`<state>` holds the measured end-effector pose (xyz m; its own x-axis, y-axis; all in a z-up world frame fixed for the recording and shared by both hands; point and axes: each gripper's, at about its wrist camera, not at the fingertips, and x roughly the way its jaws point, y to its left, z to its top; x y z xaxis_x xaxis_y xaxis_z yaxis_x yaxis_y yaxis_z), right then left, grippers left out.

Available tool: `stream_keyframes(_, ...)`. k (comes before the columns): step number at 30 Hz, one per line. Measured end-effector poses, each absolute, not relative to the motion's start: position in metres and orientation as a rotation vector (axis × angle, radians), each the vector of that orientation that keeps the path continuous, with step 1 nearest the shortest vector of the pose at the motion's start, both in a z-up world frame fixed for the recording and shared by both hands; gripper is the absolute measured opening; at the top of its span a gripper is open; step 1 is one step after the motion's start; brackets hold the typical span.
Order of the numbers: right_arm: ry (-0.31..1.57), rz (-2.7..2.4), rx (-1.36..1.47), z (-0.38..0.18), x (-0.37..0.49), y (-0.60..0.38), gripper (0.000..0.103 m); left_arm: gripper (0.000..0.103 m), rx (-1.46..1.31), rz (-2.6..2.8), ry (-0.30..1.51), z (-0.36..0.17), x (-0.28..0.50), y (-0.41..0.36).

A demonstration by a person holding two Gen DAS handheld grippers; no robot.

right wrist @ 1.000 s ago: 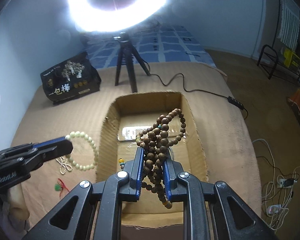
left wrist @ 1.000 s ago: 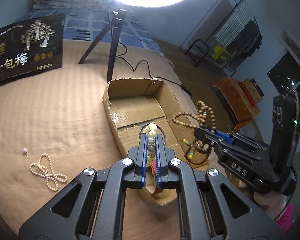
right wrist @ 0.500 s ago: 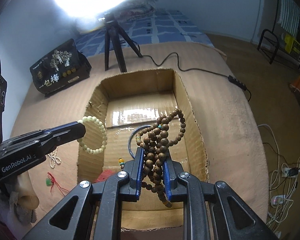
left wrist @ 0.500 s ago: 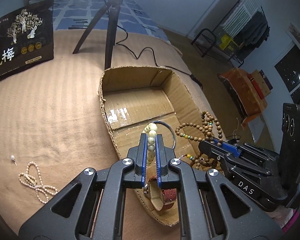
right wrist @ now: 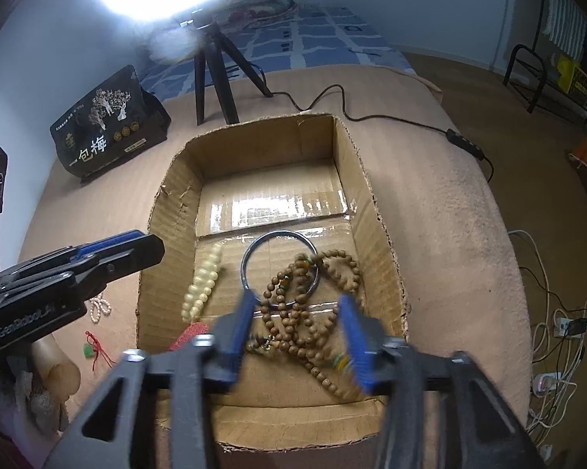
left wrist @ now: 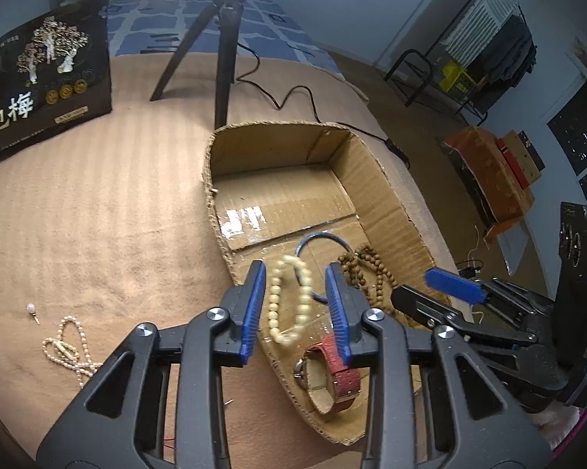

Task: Organize jewelry
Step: 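Lift both bead strands into the box and open the left tool, then open the right tool to drop the brown beads into the box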

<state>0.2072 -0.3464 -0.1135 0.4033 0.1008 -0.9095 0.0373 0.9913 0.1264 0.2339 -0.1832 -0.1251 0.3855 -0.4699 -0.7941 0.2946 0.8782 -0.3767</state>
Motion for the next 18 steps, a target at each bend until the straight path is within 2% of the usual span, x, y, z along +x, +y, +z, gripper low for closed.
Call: stream_keyframes(18,1.071,0.085,0.135,-0.081,0.200,-0.318,0.062,0.031,-0.187,-0.431,1.001,-0.097,0.219,-0.119)
